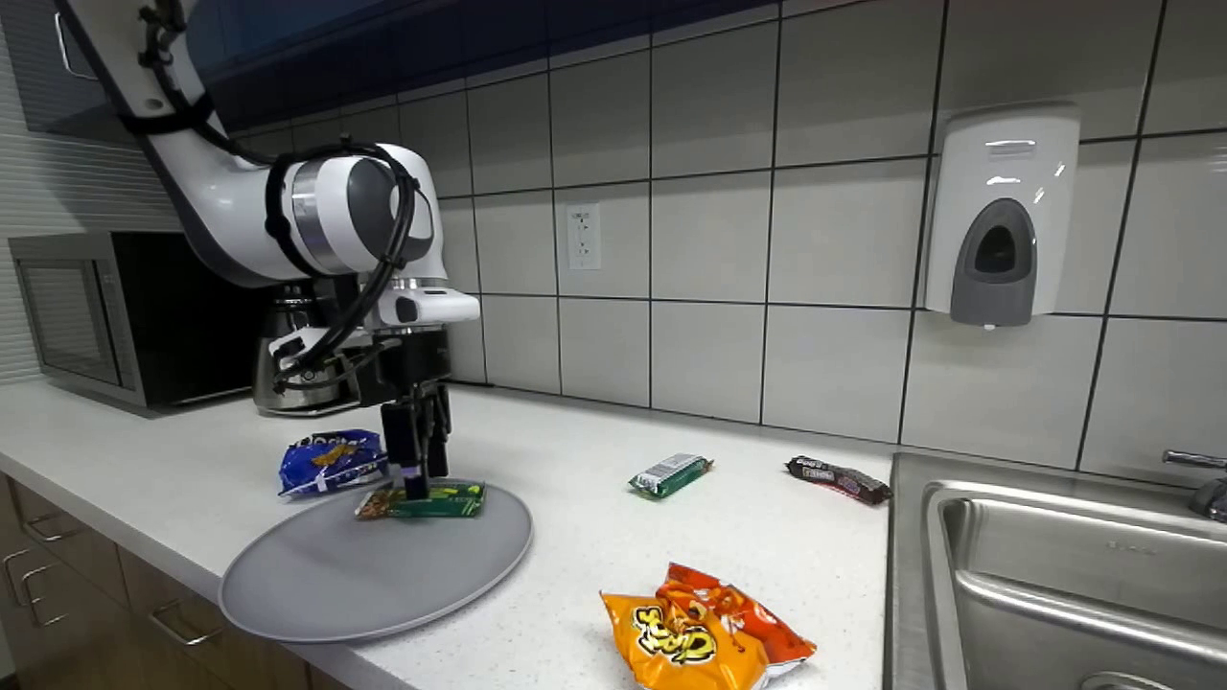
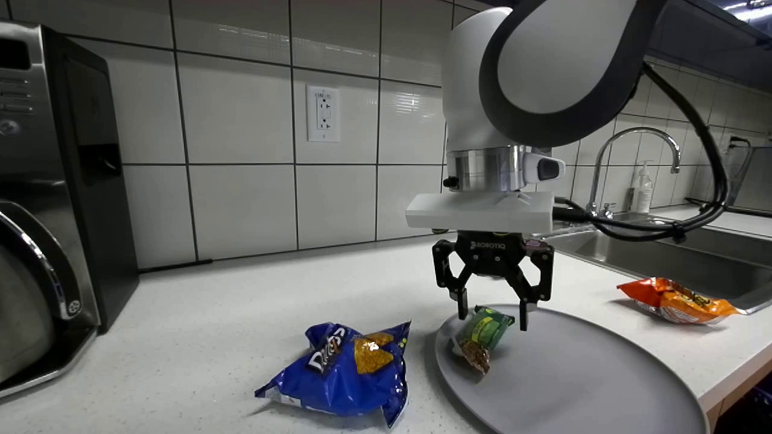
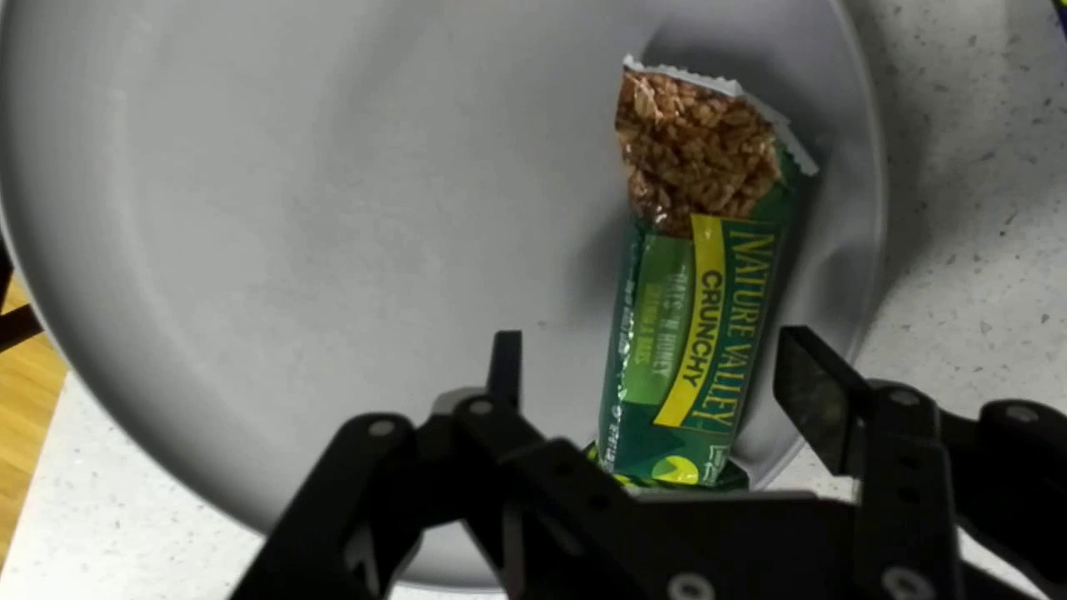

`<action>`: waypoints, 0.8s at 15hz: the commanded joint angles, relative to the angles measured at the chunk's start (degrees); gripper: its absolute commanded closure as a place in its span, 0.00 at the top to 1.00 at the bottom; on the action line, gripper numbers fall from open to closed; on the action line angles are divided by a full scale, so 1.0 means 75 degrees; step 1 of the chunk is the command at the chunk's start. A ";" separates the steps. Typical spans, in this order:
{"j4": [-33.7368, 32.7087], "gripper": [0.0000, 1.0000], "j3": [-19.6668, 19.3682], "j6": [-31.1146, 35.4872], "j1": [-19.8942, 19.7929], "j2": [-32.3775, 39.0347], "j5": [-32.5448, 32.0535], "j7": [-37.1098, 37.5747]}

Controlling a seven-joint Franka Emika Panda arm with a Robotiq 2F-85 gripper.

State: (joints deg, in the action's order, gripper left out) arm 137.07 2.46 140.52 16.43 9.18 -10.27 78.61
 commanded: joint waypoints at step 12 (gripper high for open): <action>-0.0079 1.00 0.0055 -0.0119 -0.0466 -0.0343 -0.0114 -0.0574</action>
State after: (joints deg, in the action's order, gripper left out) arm 136.44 2.43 140.56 14.97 8.62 -10.27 76.92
